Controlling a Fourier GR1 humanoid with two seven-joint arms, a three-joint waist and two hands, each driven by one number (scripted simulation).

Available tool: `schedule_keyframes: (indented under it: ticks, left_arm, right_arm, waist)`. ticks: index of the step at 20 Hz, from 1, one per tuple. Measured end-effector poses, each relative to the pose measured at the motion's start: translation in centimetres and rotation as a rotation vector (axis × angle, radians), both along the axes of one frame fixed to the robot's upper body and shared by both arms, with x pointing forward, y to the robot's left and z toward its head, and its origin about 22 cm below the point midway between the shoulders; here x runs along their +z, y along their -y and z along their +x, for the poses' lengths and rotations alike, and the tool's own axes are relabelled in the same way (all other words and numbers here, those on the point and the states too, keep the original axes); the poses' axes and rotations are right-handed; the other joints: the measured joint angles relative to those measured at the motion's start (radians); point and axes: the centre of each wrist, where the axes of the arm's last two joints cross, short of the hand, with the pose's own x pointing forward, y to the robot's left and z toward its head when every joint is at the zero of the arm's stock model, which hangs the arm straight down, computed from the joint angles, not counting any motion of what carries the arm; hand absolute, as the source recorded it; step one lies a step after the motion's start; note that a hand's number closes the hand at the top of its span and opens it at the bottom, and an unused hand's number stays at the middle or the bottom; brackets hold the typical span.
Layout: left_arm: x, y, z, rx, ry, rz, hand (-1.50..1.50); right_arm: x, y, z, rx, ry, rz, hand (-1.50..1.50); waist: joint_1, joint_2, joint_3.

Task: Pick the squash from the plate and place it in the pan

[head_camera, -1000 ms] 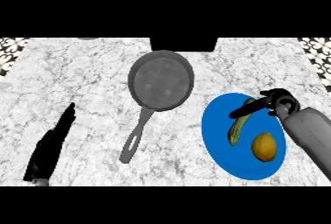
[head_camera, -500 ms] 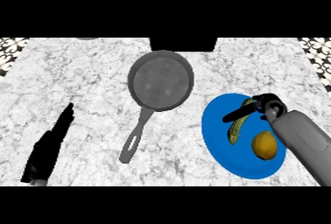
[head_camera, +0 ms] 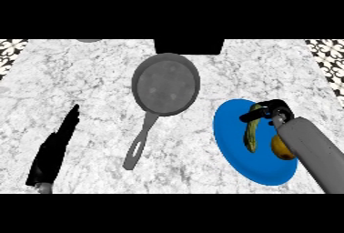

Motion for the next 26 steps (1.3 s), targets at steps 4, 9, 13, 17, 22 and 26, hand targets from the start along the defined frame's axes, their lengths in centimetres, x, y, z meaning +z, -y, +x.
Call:
schedule_keyframes:
  ticks: [4, 9, 13, 17, 22, 26]
  left_arm:
    - [-0.2, -0.4, -0.2, 0.004, -0.001, 0.003, 0.00]
    - [-0.2, -0.1, -0.2, 0.009, -0.005, 0.003, 0.00]
    - [0.1, -0.1, -0.1, -0.006, -0.003, 0.000, 0.00]
    - [-0.2, -0.3, -0.3, 0.001, -0.004, 0.000, 0.00]
    - [-0.4, -1.1, -0.5, 0.012, -0.010, -0.002, 0.00]
    - [-0.6, -1.1, -0.4, 0.015, -0.012, -0.003, 0.00]
  right_arm:
    - [-0.6, 0.2, 0.0, -0.041, 0.028, 0.010, 1.50]
    - [-0.8, -0.2, -0.7, 0.041, 0.075, -0.042, 1.50]
    - [-0.7, -0.8, -1.6, 0.344, 0.089, -0.204, 1.50]
    - [-0.3, -1.5, -2.5, 0.530, 0.116, -0.335, 1.50]
    - [2.4, -1.8, -2.5, 0.598, 0.293, -0.543, 1.50]
    - [5.6, -2.6, -2.1, 0.642, 0.561, -0.707, 1.50]
  waist:
    - [-0.002, -0.004, -0.006]
    - [-0.004, -0.005, -0.006]
    - [0.008, -0.002, 0.000]
    - [0.005, 0.001, 0.005]
    - [-0.003, 0.001, 0.009]
    - [-0.008, 0.000, 0.010]
